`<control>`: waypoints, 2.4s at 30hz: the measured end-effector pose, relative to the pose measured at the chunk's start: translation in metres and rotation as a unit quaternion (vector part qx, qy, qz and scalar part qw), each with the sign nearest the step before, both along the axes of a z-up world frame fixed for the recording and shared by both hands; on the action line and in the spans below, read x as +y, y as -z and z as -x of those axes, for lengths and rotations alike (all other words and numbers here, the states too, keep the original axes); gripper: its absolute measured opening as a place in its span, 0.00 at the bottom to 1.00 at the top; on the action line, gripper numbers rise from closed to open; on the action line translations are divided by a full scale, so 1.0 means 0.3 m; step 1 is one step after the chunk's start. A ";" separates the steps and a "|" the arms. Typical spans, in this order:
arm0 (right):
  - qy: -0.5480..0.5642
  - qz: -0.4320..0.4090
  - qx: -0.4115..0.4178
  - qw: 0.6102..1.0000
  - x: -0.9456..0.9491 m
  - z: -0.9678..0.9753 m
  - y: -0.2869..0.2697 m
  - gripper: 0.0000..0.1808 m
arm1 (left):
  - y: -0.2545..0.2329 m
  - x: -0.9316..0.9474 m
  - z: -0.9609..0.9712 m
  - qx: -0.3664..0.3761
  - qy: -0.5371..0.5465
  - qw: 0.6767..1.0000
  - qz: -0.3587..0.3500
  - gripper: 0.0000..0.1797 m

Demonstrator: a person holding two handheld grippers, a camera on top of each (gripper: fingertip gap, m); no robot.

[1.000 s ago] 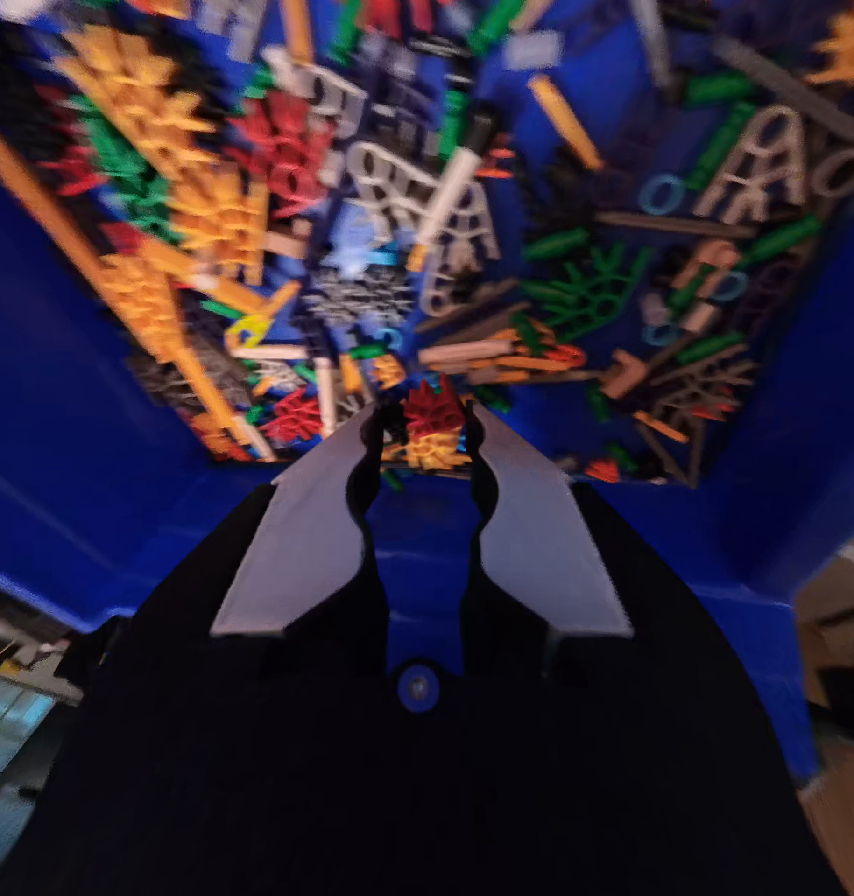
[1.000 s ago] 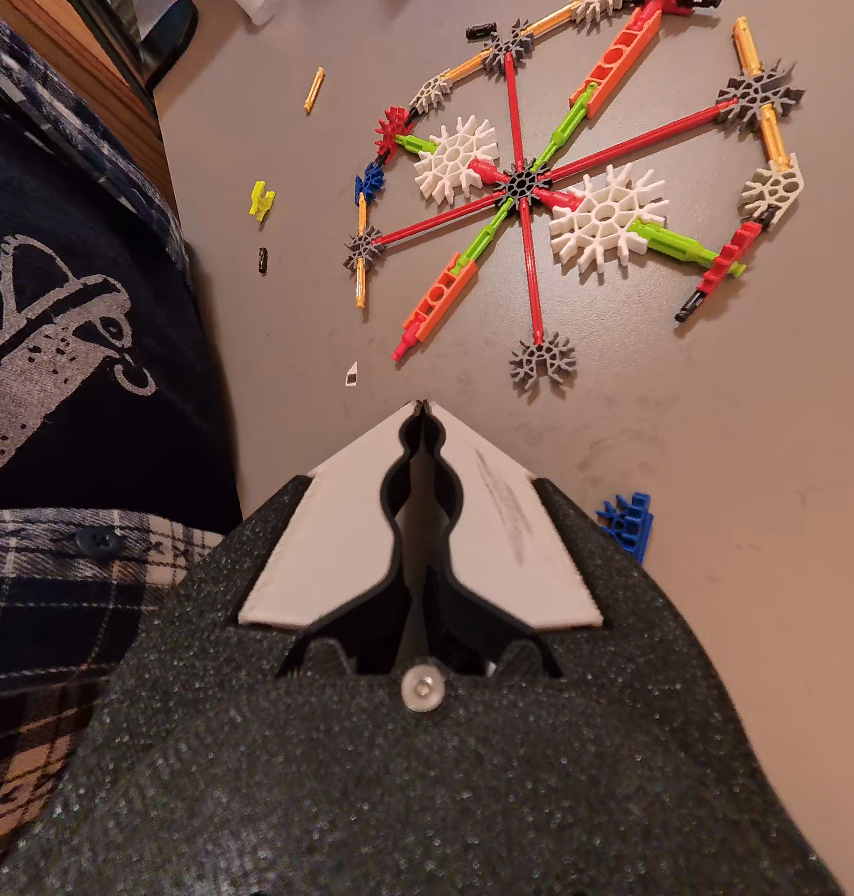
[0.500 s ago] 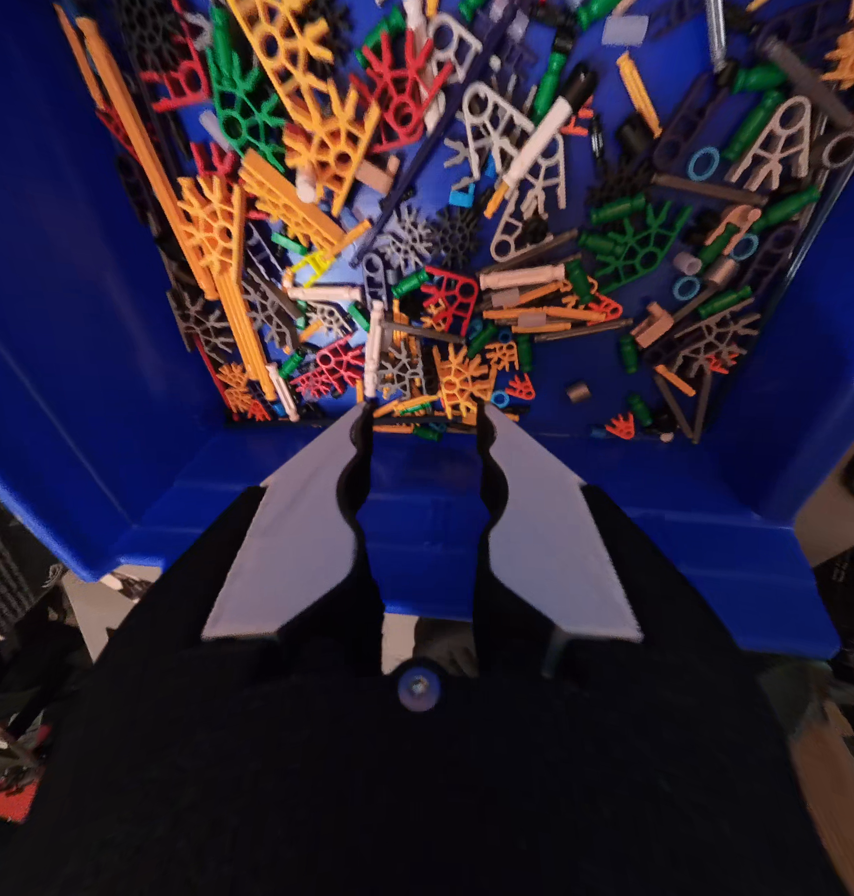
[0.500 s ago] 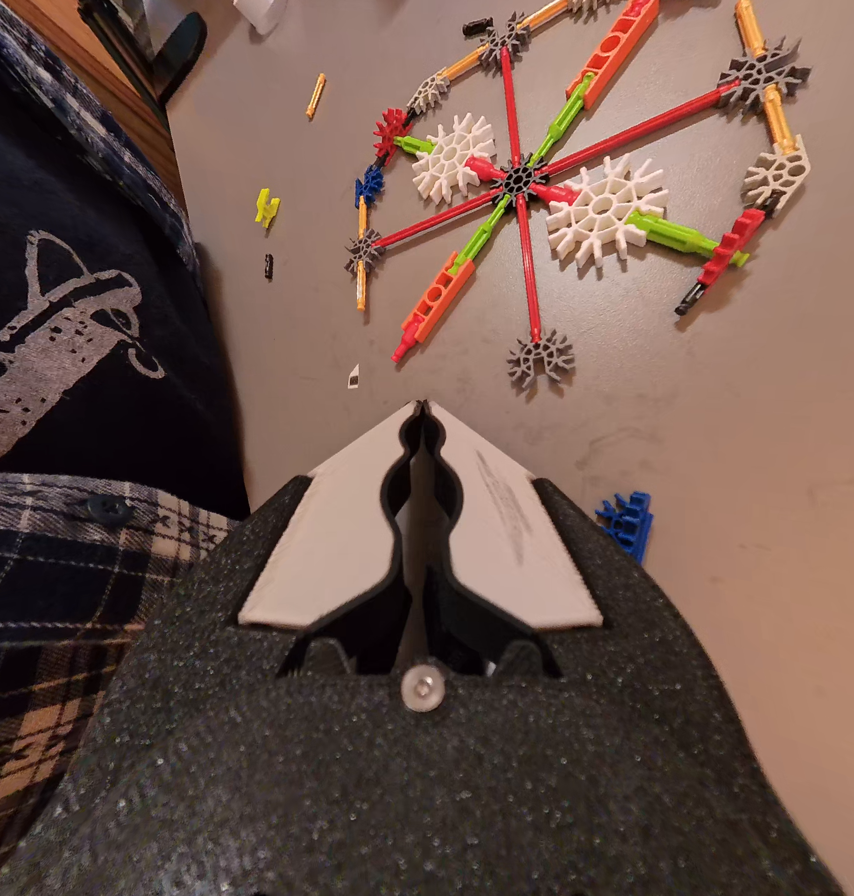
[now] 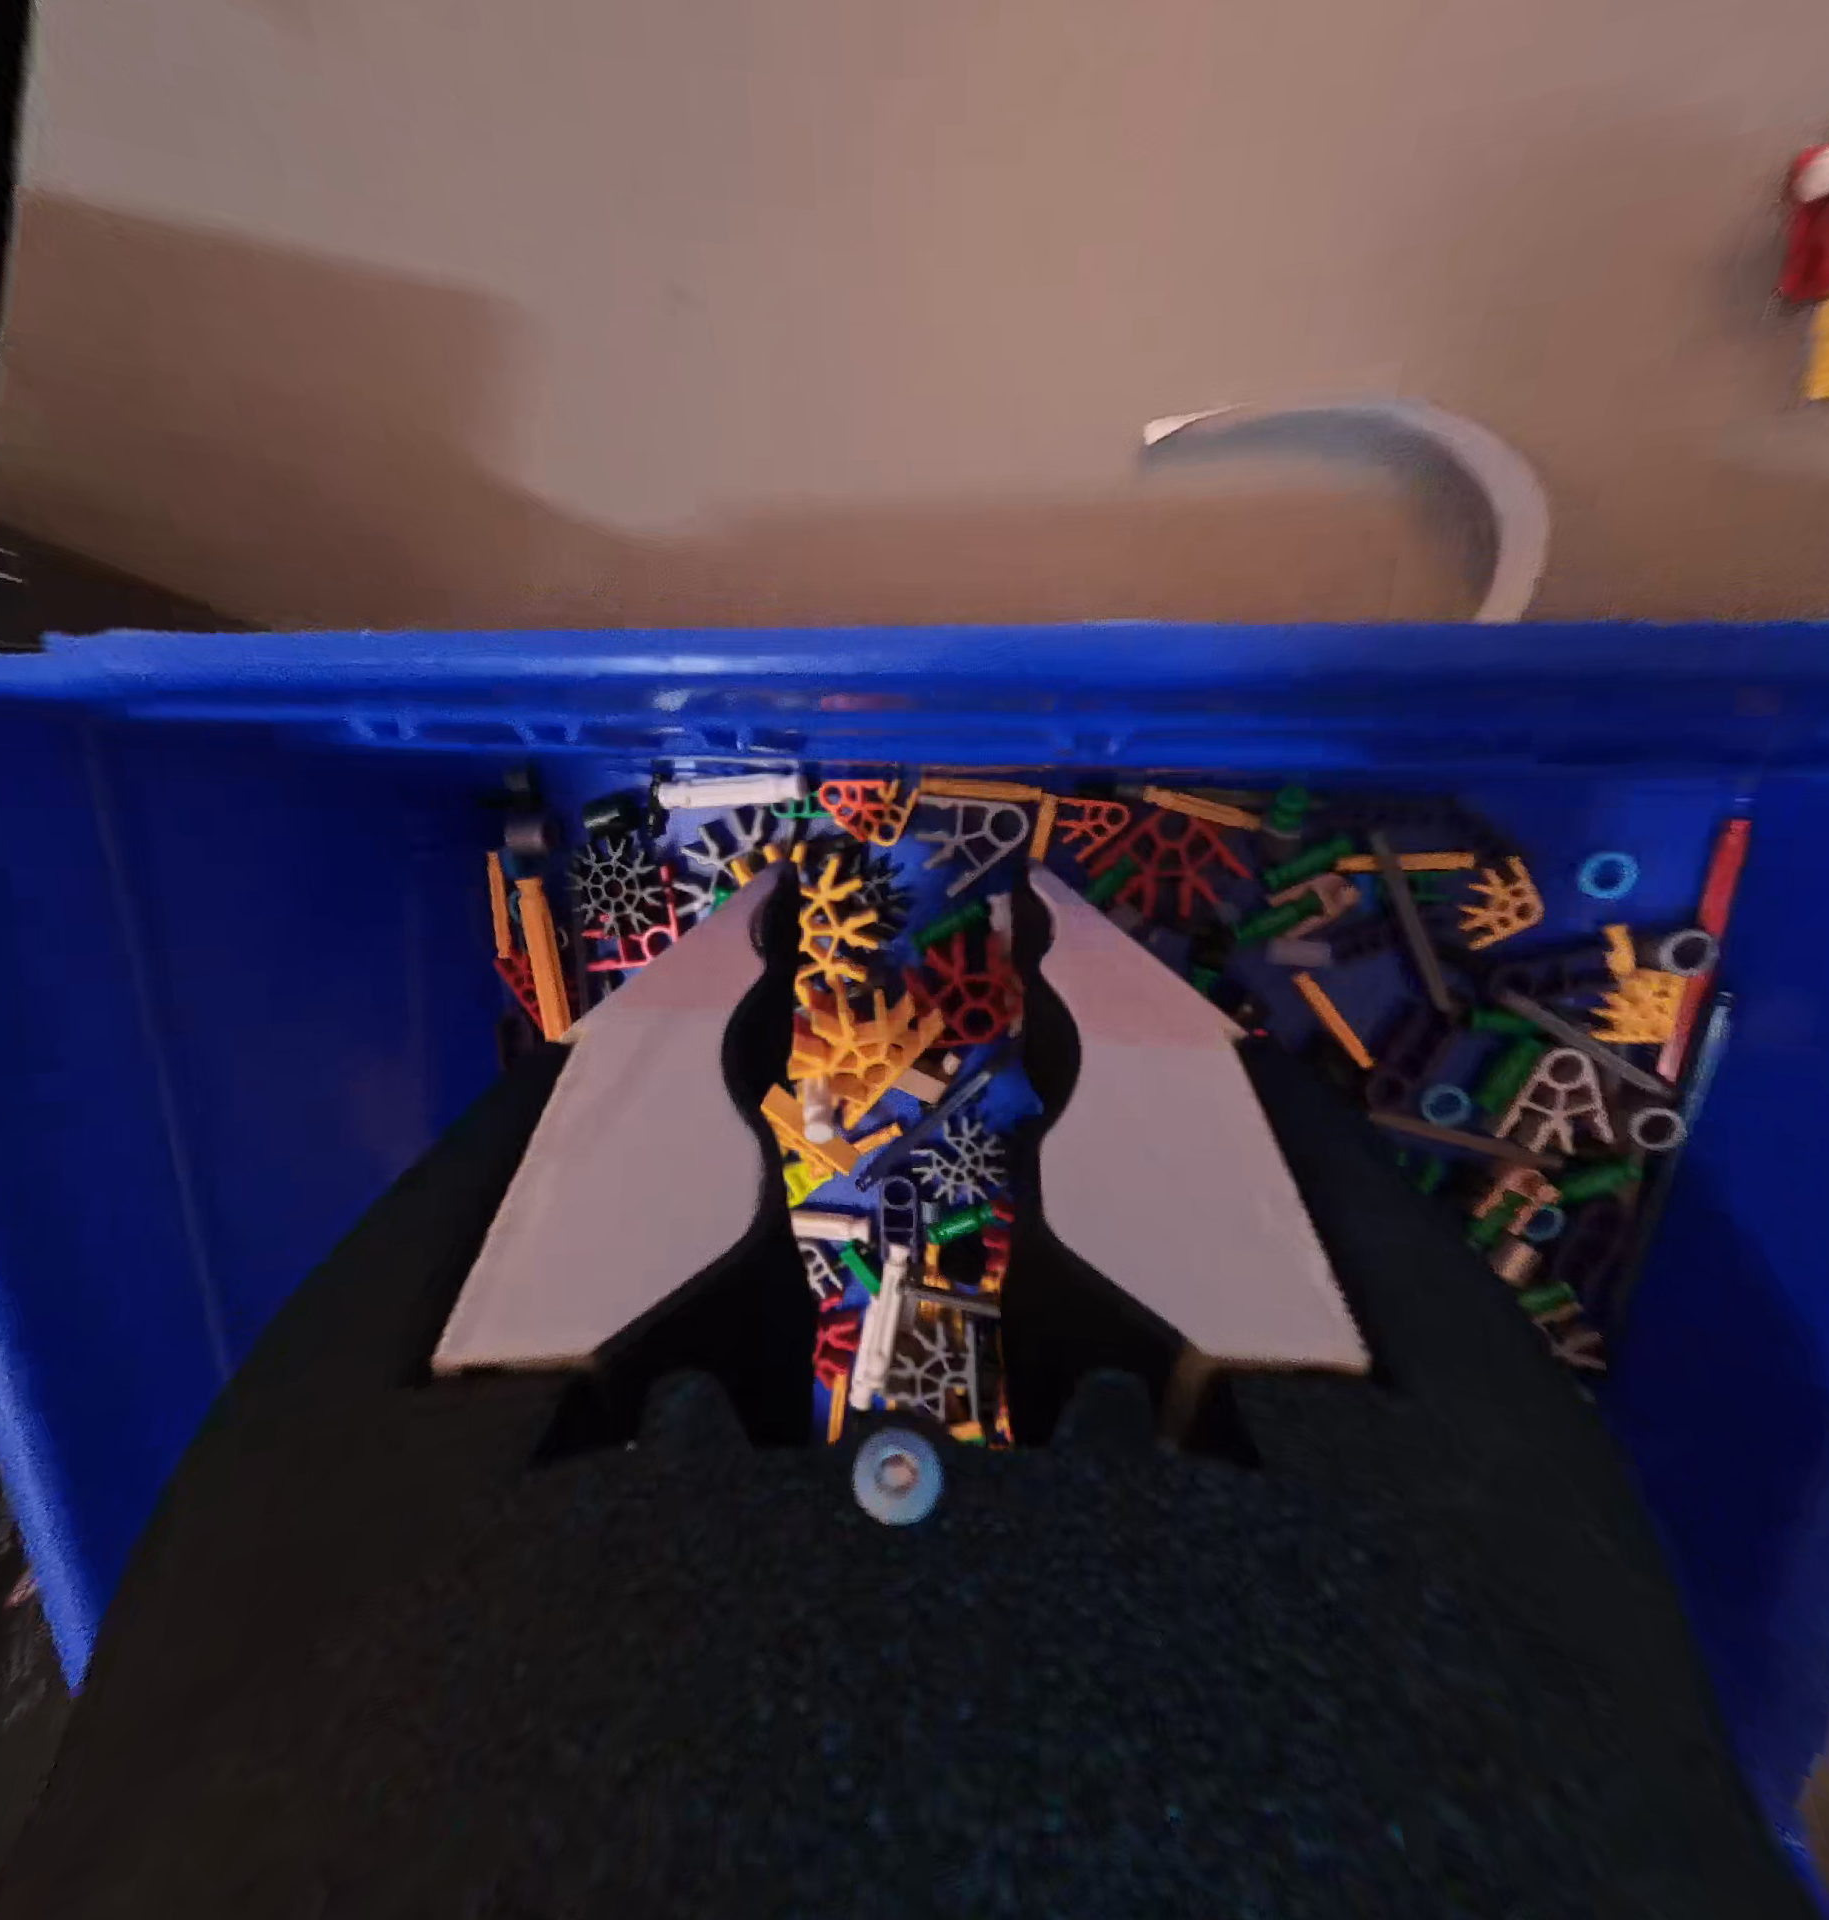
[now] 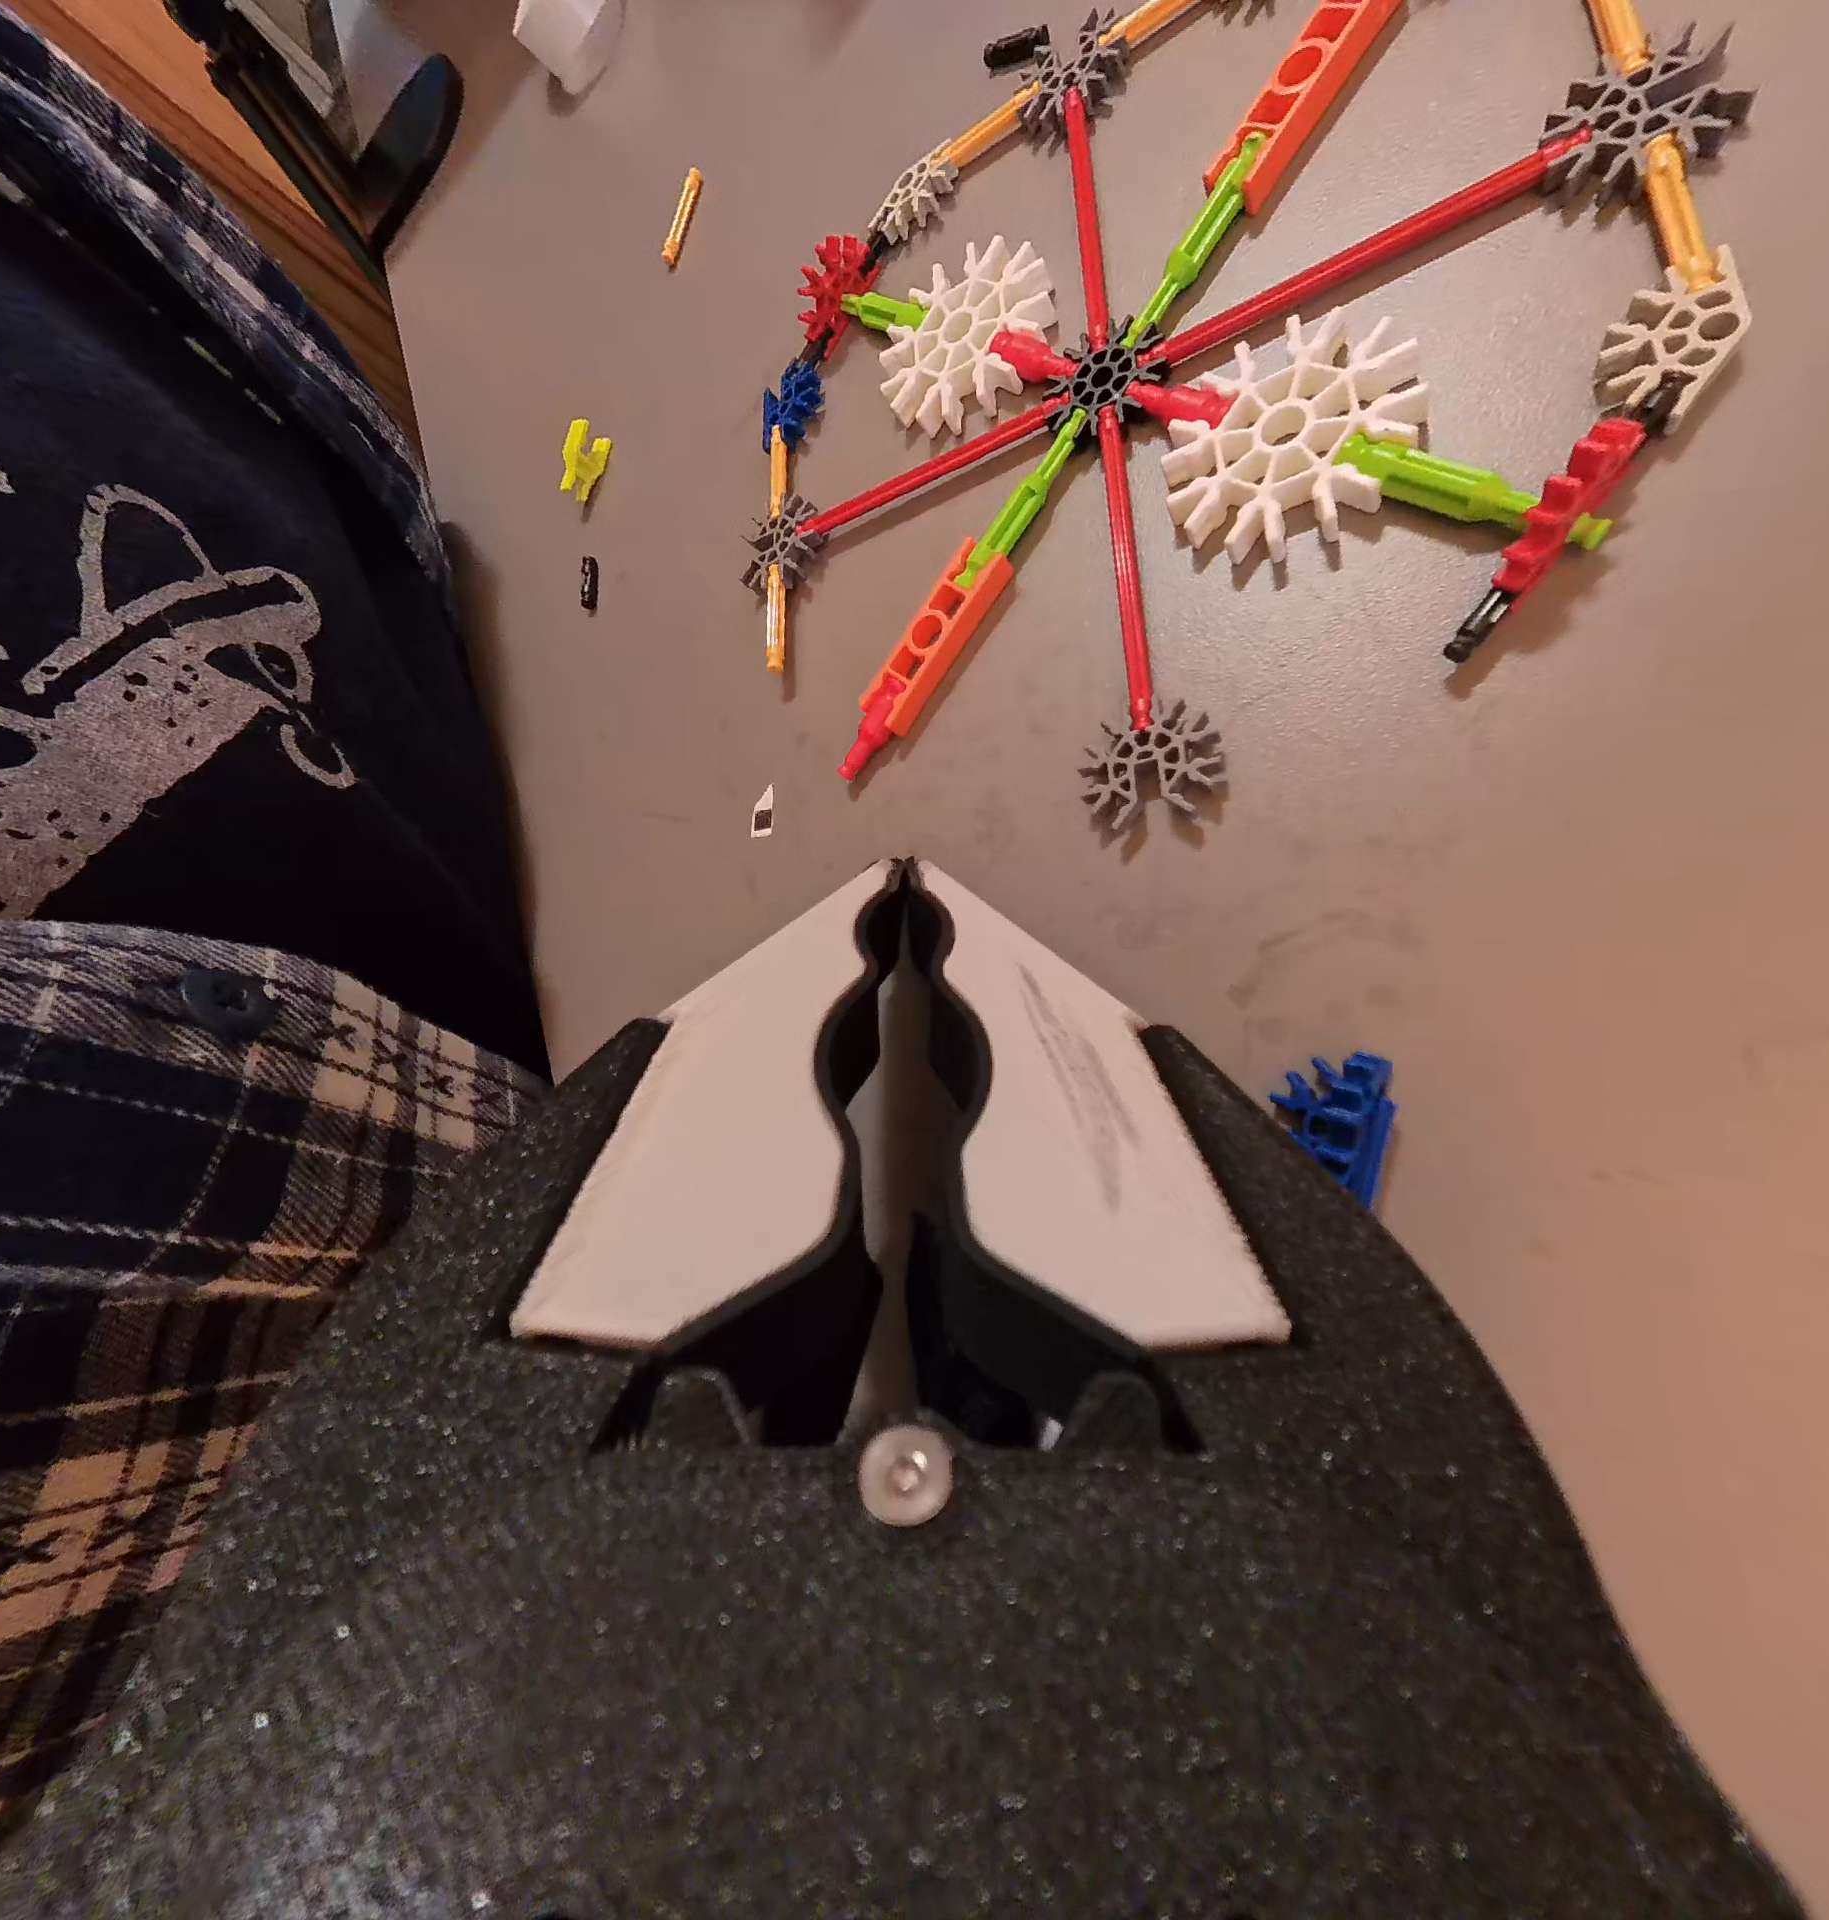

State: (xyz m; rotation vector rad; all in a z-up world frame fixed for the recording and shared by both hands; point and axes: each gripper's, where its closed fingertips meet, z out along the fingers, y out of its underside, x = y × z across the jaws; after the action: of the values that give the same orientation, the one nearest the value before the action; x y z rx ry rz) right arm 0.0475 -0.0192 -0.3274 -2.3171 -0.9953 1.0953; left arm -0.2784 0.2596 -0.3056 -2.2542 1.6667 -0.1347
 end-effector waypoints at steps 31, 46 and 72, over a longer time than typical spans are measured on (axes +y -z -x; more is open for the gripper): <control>0.003 -0.002 0.002 1.000 0.003 -0.001 0.000 0.00 | 0.057 -0.058 0.088 0.061 -0.008 0.991 0.118 0.15; 0.003 0.003 0.003 1.000 0.004 -0.001 0.000 0.00 | -0.077 -0.154 0.074 0.023 0.024 0.995 0.098 0.16; -0.031 -0.042 0.004 0.999 -0.030 0.008 -0.015 0.00 | 0.067 -0.760 -0.161 -0.110 -0.100 0.986 0.076 0.30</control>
State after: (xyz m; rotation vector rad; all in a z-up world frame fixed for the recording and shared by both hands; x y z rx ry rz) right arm 0.0451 -0.0284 -0.3230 -2.2263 -1.0963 1.0641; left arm -0.2301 0.0317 -0.3255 -2.4017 1.3508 -0.4592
